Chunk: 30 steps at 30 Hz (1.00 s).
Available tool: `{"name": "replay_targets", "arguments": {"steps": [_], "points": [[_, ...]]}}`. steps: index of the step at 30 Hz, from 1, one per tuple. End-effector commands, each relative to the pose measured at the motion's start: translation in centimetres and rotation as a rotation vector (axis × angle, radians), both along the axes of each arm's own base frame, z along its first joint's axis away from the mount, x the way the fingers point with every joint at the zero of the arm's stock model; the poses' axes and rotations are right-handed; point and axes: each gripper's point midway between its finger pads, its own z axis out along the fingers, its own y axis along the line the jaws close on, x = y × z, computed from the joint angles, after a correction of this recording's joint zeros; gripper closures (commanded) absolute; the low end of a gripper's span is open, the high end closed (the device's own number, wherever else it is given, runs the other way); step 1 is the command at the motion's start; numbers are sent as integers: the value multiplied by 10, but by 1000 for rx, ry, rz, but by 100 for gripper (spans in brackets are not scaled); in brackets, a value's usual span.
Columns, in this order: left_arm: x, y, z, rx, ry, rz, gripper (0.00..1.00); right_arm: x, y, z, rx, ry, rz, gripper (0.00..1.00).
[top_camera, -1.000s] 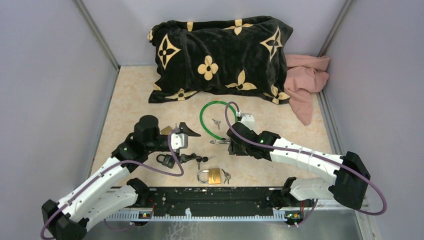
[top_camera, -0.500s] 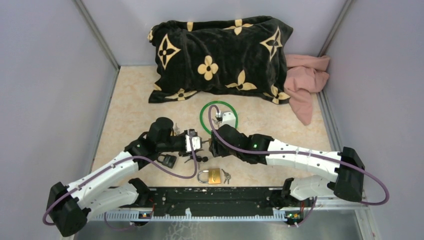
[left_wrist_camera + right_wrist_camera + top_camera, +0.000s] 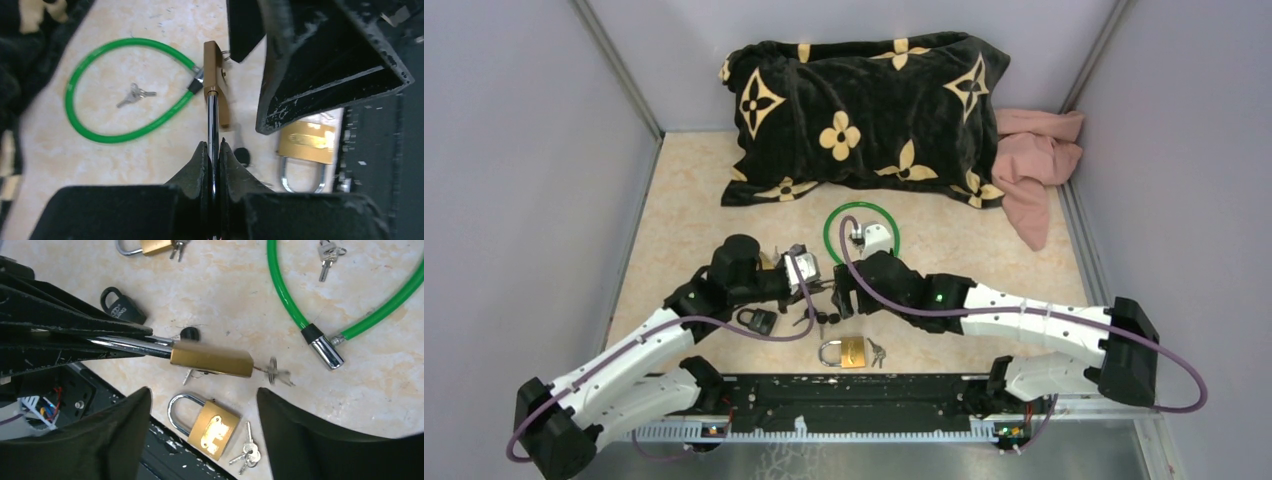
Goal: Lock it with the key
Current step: Pick up the lock from the center of the board, then lock the lock.
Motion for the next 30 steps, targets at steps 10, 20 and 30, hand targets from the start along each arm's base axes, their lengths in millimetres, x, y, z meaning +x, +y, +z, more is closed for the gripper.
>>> {"name": "replay_targets", "arguments": {"steps": [10, 20, 30], "points": [[-49, 8, 85, -441, 357, -83, 100, -26, -20, 79, 449, -386, 444, 3], [-72, 14, 108, -518, 351, -214, 100, -35, -4, 123, 461, -623, 670, 2], [-75, 13, 106, -519, 361, -237, 100, -45, 21, 139, 519, -563, 807, 31]]}}
